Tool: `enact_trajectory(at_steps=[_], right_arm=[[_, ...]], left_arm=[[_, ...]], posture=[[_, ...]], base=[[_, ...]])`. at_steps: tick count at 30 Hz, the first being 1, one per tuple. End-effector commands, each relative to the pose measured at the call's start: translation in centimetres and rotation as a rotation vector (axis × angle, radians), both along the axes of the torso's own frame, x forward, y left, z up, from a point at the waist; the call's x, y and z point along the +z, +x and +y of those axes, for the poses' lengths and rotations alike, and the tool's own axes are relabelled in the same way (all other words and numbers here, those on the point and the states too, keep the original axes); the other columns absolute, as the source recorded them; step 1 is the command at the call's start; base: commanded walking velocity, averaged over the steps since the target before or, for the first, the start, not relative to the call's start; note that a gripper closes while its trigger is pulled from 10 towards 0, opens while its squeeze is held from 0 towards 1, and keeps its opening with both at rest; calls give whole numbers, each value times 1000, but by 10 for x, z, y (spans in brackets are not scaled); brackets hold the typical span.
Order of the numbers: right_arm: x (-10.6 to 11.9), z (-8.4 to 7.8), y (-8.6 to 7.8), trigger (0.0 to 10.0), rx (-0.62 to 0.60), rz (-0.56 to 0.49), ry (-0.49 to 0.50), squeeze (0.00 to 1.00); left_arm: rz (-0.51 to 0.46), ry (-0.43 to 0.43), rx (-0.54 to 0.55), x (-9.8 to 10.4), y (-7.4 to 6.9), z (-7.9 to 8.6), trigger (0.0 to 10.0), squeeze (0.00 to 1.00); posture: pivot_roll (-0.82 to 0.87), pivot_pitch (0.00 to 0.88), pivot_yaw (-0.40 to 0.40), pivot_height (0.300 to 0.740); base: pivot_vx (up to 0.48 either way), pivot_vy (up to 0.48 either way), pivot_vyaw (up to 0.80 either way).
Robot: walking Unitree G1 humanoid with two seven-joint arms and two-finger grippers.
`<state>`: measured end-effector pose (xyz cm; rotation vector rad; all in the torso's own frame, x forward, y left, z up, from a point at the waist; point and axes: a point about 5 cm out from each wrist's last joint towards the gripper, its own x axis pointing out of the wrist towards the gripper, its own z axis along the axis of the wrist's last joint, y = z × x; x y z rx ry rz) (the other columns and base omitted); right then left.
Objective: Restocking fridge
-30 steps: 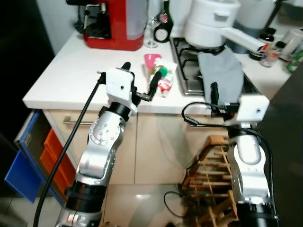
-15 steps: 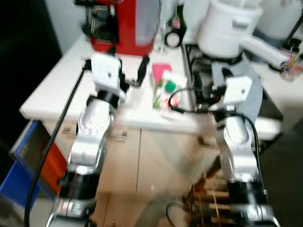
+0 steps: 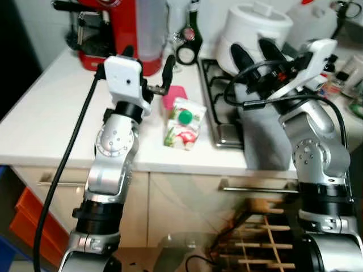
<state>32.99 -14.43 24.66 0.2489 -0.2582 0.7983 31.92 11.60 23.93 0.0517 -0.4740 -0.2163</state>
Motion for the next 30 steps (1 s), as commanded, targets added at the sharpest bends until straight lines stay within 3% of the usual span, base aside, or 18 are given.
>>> enact_trajectory(at_steps=[1,7,12,18,24,25,26,27,28,30], right_arm=[[-13,1,-1,10000,76,58,-43,0],[-46,5,3,10000,93,163,-116,0],[-57,14,3,10000,124,209,-127,0],[-71,12,12,10000,101,235,-142,0],[-78,19,15,10000,118,253,-147,0],[-80,24,16,9647,133,255,-144,0],[-80,27,17,5569,133,255,-136,0],[-80,28,18,5569,133,253,-131,0],[-80,29,18,0,139,254,-118,0],[-80,32,19,0,155,250,-110,0]], left_arm=[[20,-1,-12,-3,0,-4,10000,0],[34,24,-9,-7,-6,1,10000,0],[47,28,20,-8,-11,10,10000,0],[55,36,47,-6,-11,19,10000,0],[67,46,46,-7,-17,20,10000,0],[69,48,45,-6,-18,19,10000,0],[71,49,45,-6,-18,19,10000,0],[72,49,45,-6,-18,19,10000,0],[73,50,45,-6,-18,19,10000,0],[74,52,44,-6,-18,19,10000,0]], posture=[[76,0,-83,740],[104,0,-87,740],[118,0,-89,740],[124,0,-81,740],[136,26,-79,740],[141,33,-80,740],[142,35,-81,740],[143,36,-81,740],[145,36,-83,740],[146,37,-82,740]], base=[[0,0,0],[0,0,0],[0,0,0],[0,0,0],[0,0,0],[0,0,0],[0,0,0],[0,0,0],[0,0,0],[0,0,0]])
